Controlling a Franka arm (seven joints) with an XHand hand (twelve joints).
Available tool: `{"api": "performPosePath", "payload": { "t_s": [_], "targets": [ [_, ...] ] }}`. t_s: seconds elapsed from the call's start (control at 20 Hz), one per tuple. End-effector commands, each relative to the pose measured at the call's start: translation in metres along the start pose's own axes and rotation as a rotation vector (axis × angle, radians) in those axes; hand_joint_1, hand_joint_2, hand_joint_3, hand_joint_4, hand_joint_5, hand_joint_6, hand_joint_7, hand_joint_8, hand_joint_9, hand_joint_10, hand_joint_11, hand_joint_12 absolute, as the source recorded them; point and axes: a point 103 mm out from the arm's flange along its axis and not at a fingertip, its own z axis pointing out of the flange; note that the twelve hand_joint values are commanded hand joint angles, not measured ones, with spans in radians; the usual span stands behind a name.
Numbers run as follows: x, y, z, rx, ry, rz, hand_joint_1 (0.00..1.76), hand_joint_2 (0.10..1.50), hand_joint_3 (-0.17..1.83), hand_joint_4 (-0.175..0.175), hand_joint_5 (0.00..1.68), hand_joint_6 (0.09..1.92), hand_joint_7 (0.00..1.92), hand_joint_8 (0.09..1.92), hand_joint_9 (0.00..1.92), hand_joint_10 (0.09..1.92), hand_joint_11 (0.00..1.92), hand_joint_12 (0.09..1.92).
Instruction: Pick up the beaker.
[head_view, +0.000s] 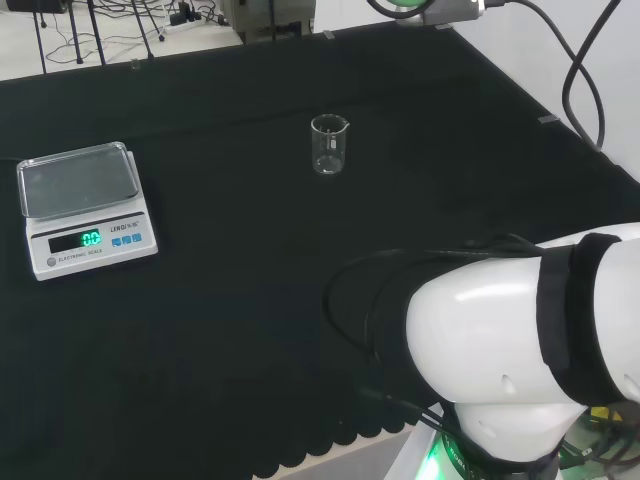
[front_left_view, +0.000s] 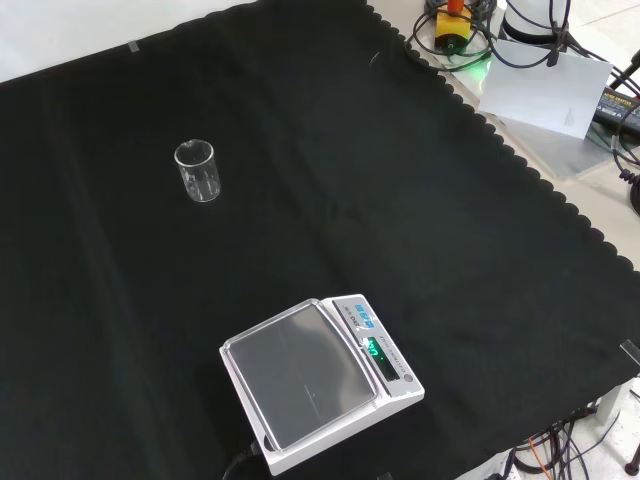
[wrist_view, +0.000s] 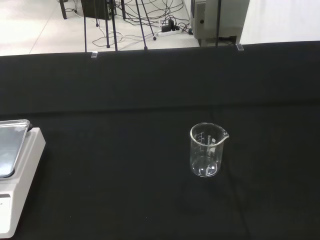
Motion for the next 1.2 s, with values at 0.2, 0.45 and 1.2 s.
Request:
{"api": "performPosePath", "payload": {
  "t_s": [0.2,0.45,1.2],
  "targets": [
    [0.033,0.003,0.002,-0.018,-0.02,0.013,0.62,0.86,-0.08,0.058,0.05,0.09,0.03,0.51,0.03,0.88,0.0,1.18],
    [0.032,0.004,0.009,-0.046,-0.018,0.026,0.62,0.86,-0.07,0.057,0.04,0.09,0.02,0.54,0.03,0.88,0.0,1.18],
    [0.004,0.145,0.1,0.021,0.08,-0.004,0.66,0.86,-0.08,0.071,0.0,0.09,0.0,0.41,0.03,0.88,0.0,1.23]
  ]
}}
